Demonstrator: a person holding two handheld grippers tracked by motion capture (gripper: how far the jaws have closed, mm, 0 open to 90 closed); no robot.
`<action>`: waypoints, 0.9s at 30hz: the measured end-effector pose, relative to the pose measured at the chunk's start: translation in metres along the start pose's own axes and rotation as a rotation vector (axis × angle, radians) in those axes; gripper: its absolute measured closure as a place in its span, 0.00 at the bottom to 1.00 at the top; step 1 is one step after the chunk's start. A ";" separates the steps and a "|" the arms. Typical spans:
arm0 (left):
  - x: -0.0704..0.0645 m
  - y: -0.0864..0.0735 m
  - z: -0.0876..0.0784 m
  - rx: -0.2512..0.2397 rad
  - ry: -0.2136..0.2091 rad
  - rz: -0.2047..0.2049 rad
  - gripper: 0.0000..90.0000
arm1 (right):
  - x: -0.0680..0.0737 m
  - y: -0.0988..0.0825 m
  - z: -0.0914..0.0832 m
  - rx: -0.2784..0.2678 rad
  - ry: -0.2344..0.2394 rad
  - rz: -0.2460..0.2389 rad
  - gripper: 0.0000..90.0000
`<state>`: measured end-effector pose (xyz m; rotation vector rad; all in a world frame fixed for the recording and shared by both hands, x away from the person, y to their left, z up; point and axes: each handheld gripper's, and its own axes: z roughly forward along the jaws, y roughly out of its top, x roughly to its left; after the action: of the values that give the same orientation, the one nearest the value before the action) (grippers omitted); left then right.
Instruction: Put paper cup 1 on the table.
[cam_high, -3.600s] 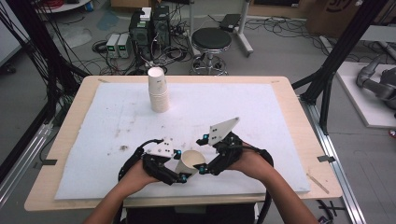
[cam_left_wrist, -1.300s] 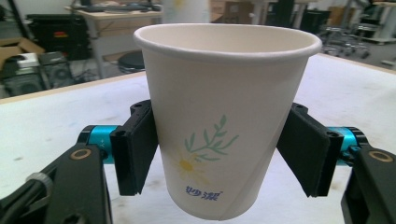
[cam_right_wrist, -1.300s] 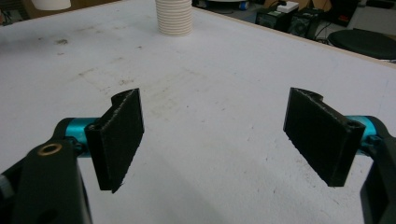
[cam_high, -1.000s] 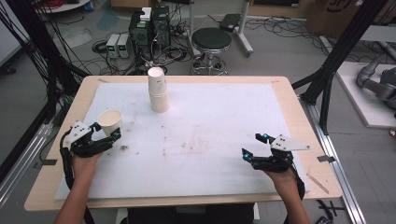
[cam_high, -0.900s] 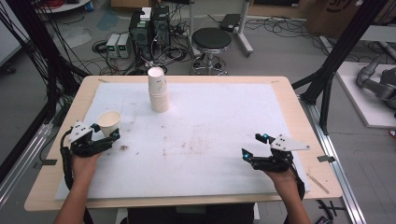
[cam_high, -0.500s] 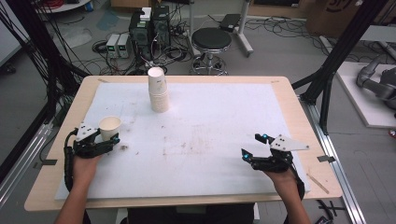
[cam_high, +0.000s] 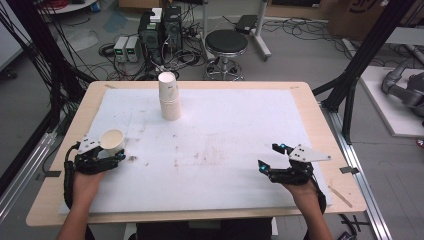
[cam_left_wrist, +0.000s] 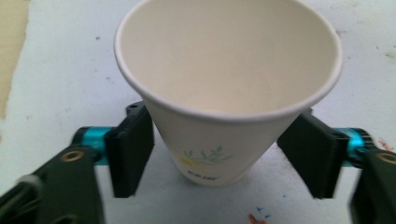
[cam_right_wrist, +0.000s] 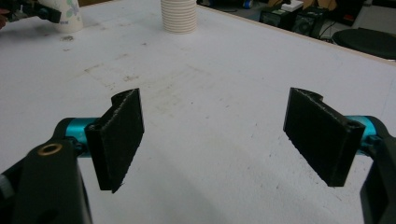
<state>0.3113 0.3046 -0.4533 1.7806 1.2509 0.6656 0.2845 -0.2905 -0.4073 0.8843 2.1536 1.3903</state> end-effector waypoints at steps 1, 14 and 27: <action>0.000 0.000 -0.002 -0.010 -0.005 -0.012 0.19 | 0.000 0.000 0.000 0.000 0.000 0.000 0.23; 0.003 0.016 -0.049 -0.250 -0.029 -0.029 0.18 | -0.003 -0.001 -0.002 0.003 -0.006 0.006 0.23; -0.037 0.038 -0.051 -0.425 -0.245 0.016 0.18 | -0.004 -0.002 -0.003 0.008 -0.017 0.007 0.23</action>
<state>0.2758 0.2818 -0.3934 1.4670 0.8564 0.6443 0.2845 -0.2959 -0.4072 0.9046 2.1472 1.3736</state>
